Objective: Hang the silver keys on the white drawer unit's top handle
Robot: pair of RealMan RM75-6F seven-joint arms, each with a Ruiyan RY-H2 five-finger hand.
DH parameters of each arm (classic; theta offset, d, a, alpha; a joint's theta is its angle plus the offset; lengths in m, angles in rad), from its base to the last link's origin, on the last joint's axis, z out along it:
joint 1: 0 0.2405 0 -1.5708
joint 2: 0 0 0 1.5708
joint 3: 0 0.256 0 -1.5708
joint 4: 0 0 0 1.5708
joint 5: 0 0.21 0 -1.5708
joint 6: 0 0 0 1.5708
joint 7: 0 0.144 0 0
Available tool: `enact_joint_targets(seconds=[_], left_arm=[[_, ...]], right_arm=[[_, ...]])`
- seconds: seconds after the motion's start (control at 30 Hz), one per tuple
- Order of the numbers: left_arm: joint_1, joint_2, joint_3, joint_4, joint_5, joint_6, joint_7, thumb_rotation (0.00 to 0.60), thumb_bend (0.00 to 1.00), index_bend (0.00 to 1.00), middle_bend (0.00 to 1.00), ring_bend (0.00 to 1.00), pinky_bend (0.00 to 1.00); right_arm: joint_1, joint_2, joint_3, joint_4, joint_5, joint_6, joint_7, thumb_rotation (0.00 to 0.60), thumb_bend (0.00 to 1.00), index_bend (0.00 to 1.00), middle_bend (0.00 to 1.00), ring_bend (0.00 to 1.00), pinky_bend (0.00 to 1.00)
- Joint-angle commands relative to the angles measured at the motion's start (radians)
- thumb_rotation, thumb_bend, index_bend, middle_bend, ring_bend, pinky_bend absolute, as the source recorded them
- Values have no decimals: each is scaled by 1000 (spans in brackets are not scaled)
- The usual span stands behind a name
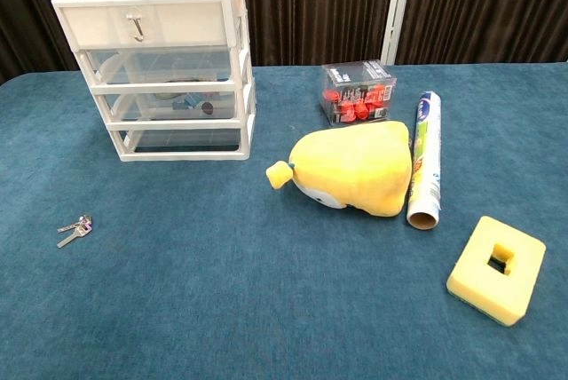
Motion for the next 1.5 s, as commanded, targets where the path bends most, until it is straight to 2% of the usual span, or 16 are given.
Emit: enact_joint_targets(seconds=[0.03, 0.97, 1.07, 1.13, 1.17, 1.23, 1.33, 1.4, 1.5], left_arm=[[0, 1, 0, -2, -2, -2, -3, 600, 115, 0, 0, 0, 0], [-10, 13, 11, -23, -15, -39, 19, 600, 116, 0, 0, 0, 0], [-17, 16, 10, -30, -18, -51, 16, 600, 121, 0, 0, 0, 34], [-31, 18, 5, -38, -21, -70, 13, 600, 131, 0, 10, 34, 121], [-42, 19, 1, -45, -25, -86, 15, 600, 138, 1, 38, 76, 171], [-65, 18, -8, -51, -27, -114, 30, 600, 152, 14, 161, 219, 284], [-121, 10, -22, -56, -36, -189, 79, 600, 183, 85, 507, 499, 454], [-160, 9, -29, -71, -57, -258, 107, 600, 210, 127, 647, 615, 522], [-218, 5, -45, -96, -105, -354, 144, 600, 268, 230, 778, 720, 598]], right_arm=[[0, -1, -2, 2, -5, 2, 1, 600, 2, 0, 0, 0, 0], [-1, 7, -13, 3, -22, -3, 15, 600, 3, 0, 0, 0, 0], [-3, 7, -16, 1, -25, -1, 13, 600, 2, 0, 0, 0, 0], [-2, 8, -16, 0, -24, -3, 11, 600, 3, 0, 0, 0, 0], [-2, 8, -16, -1, -23, -4, 10, 600, 3, 0, 0, 0, 0], [-2, 9, -15, -2, -19, -7, 11, 600, 3, 0, 0, 0, 0], [0, 11, -12, -6, -15, -9, 15, 600, 3, 0, 0, 0, 0], [0, 10, -12, -4, -15, -10, 19, 600, 3, 0, 0, 0, 0], [1, 10, -11, -1, -11, -13, 24, 600, 3, 0, 0, 0, 0]])
